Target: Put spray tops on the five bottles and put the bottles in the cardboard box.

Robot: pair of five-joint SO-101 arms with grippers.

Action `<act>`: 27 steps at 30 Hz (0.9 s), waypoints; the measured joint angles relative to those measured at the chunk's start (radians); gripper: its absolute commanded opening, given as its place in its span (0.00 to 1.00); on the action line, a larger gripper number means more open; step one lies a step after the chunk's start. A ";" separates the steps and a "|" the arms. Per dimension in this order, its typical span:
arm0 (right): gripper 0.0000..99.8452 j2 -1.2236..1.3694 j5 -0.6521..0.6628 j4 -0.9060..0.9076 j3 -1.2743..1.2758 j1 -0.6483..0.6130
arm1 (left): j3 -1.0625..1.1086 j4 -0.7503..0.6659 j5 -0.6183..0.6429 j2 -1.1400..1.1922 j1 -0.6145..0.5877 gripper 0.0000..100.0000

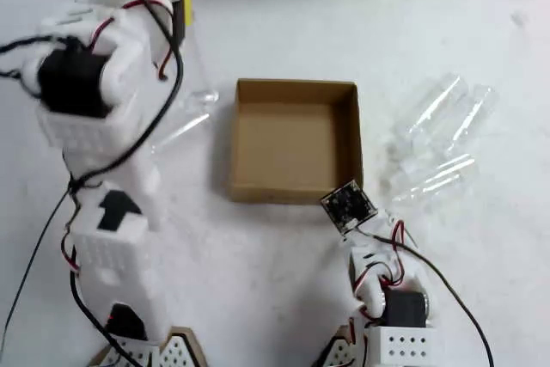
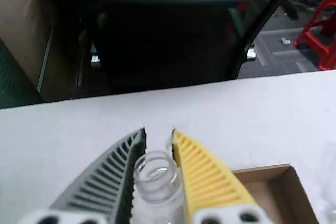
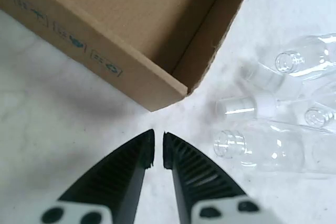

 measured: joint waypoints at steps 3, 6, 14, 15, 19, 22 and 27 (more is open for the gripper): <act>0.02 0.000 0.000 0.000 0.000 0.000 | 0.000 0.002 0.000 -0.087 0.031 0.02; 0.02 0.000 0.000 0.000 0.000 0.000 | 0.000 0.002 -0.003 -0.180 0.078 0.02; 0.02 0.000 0.000 0.000 0.000 0.000 | 0.293 0.002 -0.003 -0.526 0.227 0.02; 0.02 0.000 0.000 0.000 0.000 0.000 | 0.362 0.002 -0.003 -0.582 0.244 0.02; 0.02 0.000 0.000 0.000 0.000 0.000 | 0.631 -0.011 -0.003 -0.784 0.269 0.02; 0.02 0.000 0.000 0.000 0.000 0.000 | 0.818 -0.054 -0.005 -0.896 0.265 0.02; 0.02 0.000 0.000 0.000 0.000 0.000 | 1.117 -0.175 -0.060 -1.031 0.269 0.02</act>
